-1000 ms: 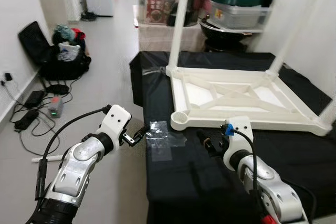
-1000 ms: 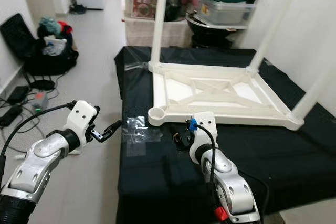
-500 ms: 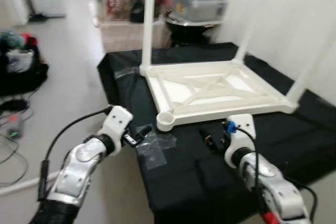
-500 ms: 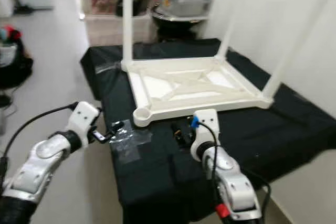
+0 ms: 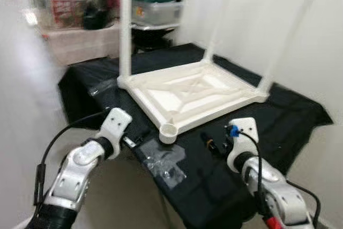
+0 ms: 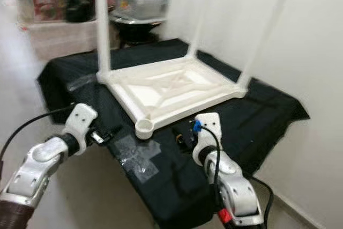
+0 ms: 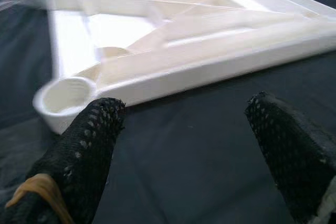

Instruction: Building children table

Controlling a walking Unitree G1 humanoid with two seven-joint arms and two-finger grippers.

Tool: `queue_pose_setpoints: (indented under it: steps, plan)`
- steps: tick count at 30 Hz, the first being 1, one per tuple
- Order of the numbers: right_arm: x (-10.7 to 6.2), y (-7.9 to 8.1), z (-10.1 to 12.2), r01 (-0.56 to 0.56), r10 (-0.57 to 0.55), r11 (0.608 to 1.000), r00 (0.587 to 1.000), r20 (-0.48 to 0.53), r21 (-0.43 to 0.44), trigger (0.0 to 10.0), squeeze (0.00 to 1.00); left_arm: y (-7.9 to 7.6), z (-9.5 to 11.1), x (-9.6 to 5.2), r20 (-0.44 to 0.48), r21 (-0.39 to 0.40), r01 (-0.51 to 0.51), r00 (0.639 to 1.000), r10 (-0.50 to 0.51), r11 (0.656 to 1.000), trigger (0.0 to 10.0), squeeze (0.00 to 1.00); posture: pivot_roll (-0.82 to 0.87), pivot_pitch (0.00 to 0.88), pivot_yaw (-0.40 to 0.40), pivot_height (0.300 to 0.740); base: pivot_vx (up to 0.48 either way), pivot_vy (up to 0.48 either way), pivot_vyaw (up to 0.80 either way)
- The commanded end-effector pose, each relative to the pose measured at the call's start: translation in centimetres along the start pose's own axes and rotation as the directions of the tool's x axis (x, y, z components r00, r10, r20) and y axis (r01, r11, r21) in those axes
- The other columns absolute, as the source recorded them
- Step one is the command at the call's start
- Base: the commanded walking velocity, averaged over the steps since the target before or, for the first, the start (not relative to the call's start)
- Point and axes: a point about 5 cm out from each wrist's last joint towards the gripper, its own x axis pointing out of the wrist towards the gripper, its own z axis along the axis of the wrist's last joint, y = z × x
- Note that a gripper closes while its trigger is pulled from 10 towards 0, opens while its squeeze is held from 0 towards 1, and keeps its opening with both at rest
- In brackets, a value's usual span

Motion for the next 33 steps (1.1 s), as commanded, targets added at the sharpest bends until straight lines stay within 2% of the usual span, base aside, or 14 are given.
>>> queue_pose_setpoints:
  steps: [1, 13, 27, 33]
  plan:
    - [-0.09, -0.41, -0.42, 0.019, -0.019, 1.0, 1.0, -0.018, 0.001, 10.0, 0.0, -0.88, 0.07, 0.39, 0.0, -0.004, 0.035, 0.999, -0.035, 0.999, 10.0, 0.0, 0.07, 0.0, -0.081, 0.74, 0.0, 0.48, -0.8]
    - [-0.04, -0.4, -0.29, 0.019, -0.019, 1.0, 1.0, -0.006, 0.008, 10.0, 0.0, -0.76, 0.09, 0.29, 0.002, -0.002, 0.032, 0.999, -0.032, 0.999, 10.0, 0.0, 0.07, 0.0, -0.08, 0.74, 0.0, 0.48, -0.8]
    - [0.06, -0.56, -0.24, 0.031, -0.031, 0.999, 1.0, 0.005, -0.015, 10.0, 0.0, -0.69, 0.11, 0.37, 0.003, -0.002, 0.029, 1.0, -0.029, 1.0, 10.0, 0.0, 0.07, 0.0, -0.079, 0.74, 0.0, 0.48, 0.0]
    - [0.08, -0.62, -0.23, 0.036, -0.036, 0.999, 0.999, 0.009, -0.024, 10.0, 0.0, -0.64, 0.18, 0.35, 0.01, 0.004, 0.026, 1.0, -0.026, 1.0, 10.0, 0.0, 0.07, 0.0, -0.079, 0.74, 0.0, 0.054, 0.0]
